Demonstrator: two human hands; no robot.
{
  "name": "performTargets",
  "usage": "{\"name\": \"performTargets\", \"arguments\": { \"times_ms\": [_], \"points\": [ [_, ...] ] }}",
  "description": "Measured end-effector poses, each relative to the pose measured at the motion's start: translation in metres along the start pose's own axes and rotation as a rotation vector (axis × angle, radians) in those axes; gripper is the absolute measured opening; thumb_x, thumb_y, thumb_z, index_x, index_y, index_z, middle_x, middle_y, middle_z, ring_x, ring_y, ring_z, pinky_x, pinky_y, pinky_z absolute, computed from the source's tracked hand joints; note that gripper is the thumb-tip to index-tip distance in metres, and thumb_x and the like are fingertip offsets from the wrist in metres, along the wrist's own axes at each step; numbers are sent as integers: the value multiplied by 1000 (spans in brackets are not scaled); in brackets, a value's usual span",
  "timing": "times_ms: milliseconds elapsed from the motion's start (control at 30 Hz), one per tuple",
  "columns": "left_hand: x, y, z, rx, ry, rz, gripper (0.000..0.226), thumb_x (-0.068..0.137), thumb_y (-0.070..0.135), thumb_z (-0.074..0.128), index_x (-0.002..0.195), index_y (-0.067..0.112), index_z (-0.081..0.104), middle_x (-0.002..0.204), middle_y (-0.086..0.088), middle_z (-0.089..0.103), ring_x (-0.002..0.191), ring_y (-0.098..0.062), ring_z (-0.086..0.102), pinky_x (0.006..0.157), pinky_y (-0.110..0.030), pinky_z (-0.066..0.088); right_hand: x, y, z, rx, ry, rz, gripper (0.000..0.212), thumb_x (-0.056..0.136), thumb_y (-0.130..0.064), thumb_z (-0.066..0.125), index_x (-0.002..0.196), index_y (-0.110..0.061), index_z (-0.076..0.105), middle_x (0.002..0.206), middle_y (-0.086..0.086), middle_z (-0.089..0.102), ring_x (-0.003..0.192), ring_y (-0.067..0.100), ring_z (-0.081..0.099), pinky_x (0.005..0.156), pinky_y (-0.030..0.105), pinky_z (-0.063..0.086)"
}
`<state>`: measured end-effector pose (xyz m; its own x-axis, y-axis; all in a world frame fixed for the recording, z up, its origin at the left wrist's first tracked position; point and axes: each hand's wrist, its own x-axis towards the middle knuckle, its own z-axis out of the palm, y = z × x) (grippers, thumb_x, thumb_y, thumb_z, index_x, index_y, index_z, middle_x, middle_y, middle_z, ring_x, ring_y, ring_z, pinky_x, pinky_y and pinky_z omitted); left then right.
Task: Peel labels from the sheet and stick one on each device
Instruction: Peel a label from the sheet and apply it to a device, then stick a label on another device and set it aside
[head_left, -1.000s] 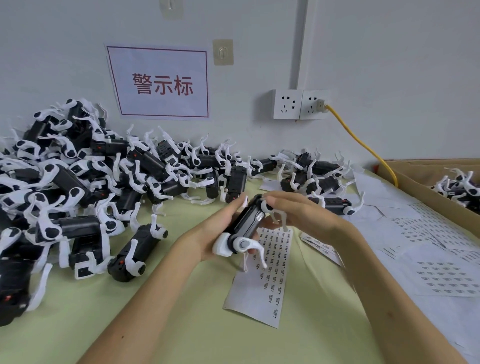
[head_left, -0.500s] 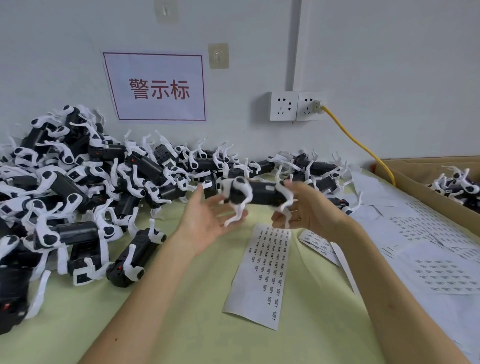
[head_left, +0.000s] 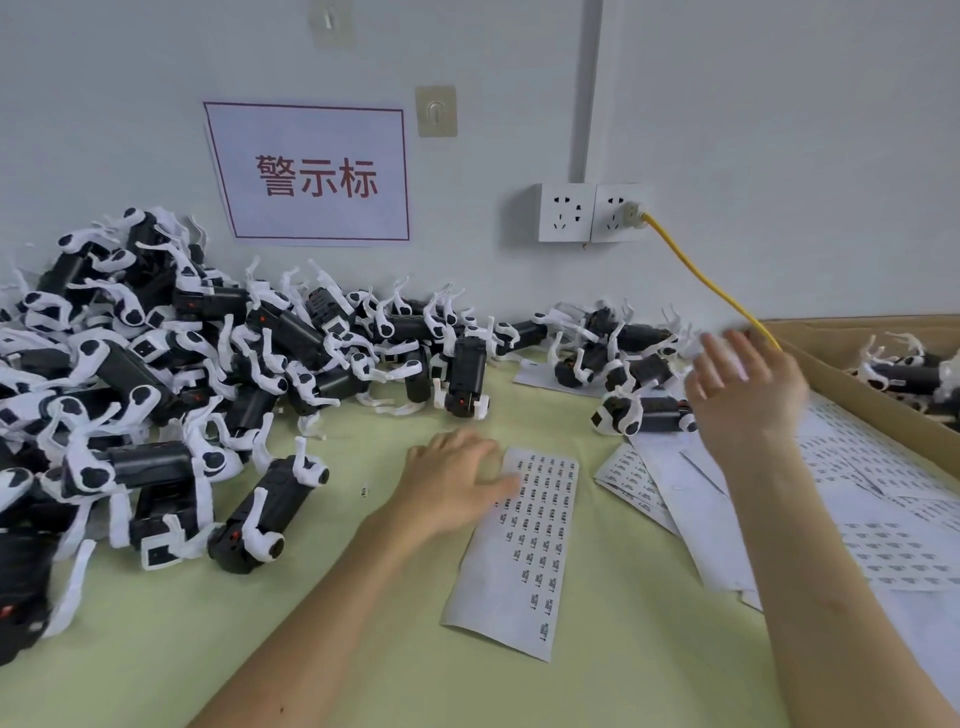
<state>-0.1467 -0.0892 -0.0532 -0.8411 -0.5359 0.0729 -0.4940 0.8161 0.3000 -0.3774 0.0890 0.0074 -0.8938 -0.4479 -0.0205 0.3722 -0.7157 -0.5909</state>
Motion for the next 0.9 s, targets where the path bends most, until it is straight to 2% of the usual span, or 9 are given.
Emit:
{"name": "performTargets", "arguments": {
  "times_ms": [133, 233, 333, 500, 567, 633, 733, 800, 900],
  "points": [
    [2, 1, 6, 28, -52, 20, 79, 93, 74, 46, 159, 33, 29, 169, 1, 19, 154, -17, 15, 122, -45, 10, -14, 34, 28, -705, -273, -37, 16, 97, -16, 57, 98, -9, 72, 78, 6, 69, 61, 18, 61, 61, 26, 50],
    [2, 1, 5, 8, -64, 10, 78, 93, 71, 49, 159, 34, 30, 170, 1, 18, 155, -18, 13, 123, -47, 9, -25, 63, 29, -1372, -616, -207, 11, 99, -20, 64, 105, -19, 73, 91, -3, 73, 77, 11, 66, 66, 17, 48],
    [4, 1, 5, -13, -49, 12, 74, 94, 69, 51, 157, 33, 34, 168, 3, 22, 154, -17, 17, 122, -47, 11, -31, 89, 23, -1776, -740, -249, 27, 93, -31, 72, 118, -24, 70, 110, -4, 64, 100, 15, 62, 83, 26, 48],
    [6, -5, 4, -125, 143, -18, 49, 96, 49, 62, 141, 33, 52, 146, 9, 47, 133, -16, 48, 112, -43, 35, -38, 112, 19, -2027, -796, -248, 56, 92, -46, 68, 142, -26, 54, 139, 1, 51, 129, 23, 48, 106, 39, 40],
    [5, -10, 2, -207, 299, -43, 49, 95, 35, 67, 141, 30, 50, 142, 5, 44, 119, -17, 57, 102, -40, 46, -39, 114, 20, -2037, -810, -243, 53, 93, -46, 66, 142, -27, 54, 140, 1, 51, 130, 23, 47, 108, 43, 39],
    [8, -17, -1, -289, 386, -18, 60, 94, 30, 69, 148, 31, 43, 153, 3, 33, 126, -16, 54, 98, -34, 48, -40, 114, 20, -2016, -822, -237, 50, 94, -42, 66, 141, -29, 54, 138, 1, 52, 128, 22, 48, 108, 43, 40],
    [9, -22, -5, -398, 282, 73, 67, 98, 34, 66, 157, 38, 35, 170, 14, 10, 149, -7, 28, 115, -36, 31, -41, 114, 21, -1991, -836, -242, 47, 94, -38, 66, 139, -29, 55, 135, 1, 53, 127, 22, 48, 108, 43, 40],
    [8, -17, -2, -400, 185, 126, 63, 101, 39, 61, 158, 40, 33, 170, 19, 5, 150, -4, 25, 114, -33, 25, -42, 115, 21, -1982, -848, -255, 46, 94, -36, 65, 138, -28, 56, 134, 2, 53, 127, 23, 49, 108, 44, 39],
    [7, -6, 5, -441, 140, 178, 54, 103, 37, 58, 155, 31, 41, 165, 11, 28, 143, -9, 40, 118, -35, 31, -43, 115, 21, -1979, -856, -259, 40, 94, -33, 62, 133, -28, 58, 131, 2, 54, 125, 24, 49, 106, 44, 40]
  ]
}}
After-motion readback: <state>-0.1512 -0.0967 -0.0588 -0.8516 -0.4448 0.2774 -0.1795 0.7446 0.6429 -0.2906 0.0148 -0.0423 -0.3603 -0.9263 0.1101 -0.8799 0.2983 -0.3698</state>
